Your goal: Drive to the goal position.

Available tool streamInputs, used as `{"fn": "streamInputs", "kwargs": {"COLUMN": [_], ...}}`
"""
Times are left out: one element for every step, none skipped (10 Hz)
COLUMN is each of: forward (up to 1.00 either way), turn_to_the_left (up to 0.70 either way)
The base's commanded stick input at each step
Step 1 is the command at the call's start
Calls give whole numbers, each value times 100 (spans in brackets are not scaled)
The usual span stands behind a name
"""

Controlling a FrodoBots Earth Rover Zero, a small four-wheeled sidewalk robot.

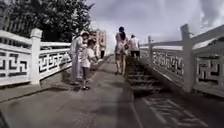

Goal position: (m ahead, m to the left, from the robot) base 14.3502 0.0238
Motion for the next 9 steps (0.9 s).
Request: {"fn": "streamInputs", "kwargs": {"forward": [45,45,45,45,45,45,45,45,45], "turn_to_the_left": [0,0,0,0,0,0,0,0,0]}}
